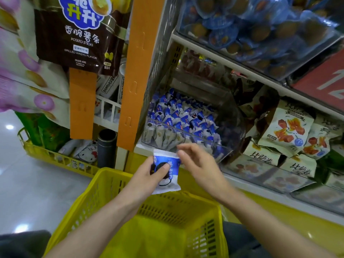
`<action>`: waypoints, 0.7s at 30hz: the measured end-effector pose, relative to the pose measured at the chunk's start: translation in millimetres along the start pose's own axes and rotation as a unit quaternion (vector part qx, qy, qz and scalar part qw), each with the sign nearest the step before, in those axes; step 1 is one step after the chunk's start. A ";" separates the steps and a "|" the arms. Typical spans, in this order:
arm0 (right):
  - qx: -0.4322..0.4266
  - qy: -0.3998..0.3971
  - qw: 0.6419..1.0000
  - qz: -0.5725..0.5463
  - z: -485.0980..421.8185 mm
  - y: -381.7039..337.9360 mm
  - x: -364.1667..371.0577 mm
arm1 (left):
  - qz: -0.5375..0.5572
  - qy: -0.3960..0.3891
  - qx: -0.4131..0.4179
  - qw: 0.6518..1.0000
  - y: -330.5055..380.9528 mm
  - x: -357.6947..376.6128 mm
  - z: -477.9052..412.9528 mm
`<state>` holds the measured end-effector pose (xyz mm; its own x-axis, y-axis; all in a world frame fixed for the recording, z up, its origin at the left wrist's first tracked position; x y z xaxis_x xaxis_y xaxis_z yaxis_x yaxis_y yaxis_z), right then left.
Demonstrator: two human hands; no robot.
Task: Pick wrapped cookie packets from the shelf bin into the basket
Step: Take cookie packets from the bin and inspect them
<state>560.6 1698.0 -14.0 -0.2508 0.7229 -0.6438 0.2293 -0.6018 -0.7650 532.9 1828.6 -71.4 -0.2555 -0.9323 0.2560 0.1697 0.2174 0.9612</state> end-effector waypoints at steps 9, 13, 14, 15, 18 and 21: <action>0.052 -0.024 0.974 -0.220 9.2 32.9 31.3 | -0.041 0.015 -0.011 0.999 -11.9 1.7 -0.9; 0.051 -0.046 0.977 -0.200 10.7 39.5 37.2 | -0.052 0.042 -0.005 0.998 -15.4 -2.1 -2.2; 0.053 -0.049 0.977 -0.200 10.8 40.5 38.5 | -0.055 0.049 -0.006 0.997 -16.5 -3.4 -2.9; 0.054 -0.049 0.978 -0.195 10.9 41.4 39.5 | -0.055 0.056 -0.009 0.997 -18.2 -4.8 -3.6; 0.018 -0.030 0.993 -0.110 11.4 38.8 39.3 | -0.057 0.072 -0.043 0.995 -24.0 -8.3 -5.4; -0.040 -0.005 0.999 0.035 12.7 32.5 35.4 | -0.053 0.078 -0.070 0.993 -29.6 -10.8 -6.4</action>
<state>547.3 1699.7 -61.8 -0.2415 0.6765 -0.6957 0.3202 -0.6212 -0.7152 536.7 1830.4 -103.3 -0.1308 -0.9835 0.1249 0.2830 0.0837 0.9555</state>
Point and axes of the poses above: each hand's wrist, its own z-axis away from the middle knuckle, its own x-axis out of the palm, y = z × x, the point moved 5 cm from there along -z, towards the middle knuckle, and after that the axes turned 8 degrees about -y, right-handed, at the moved point
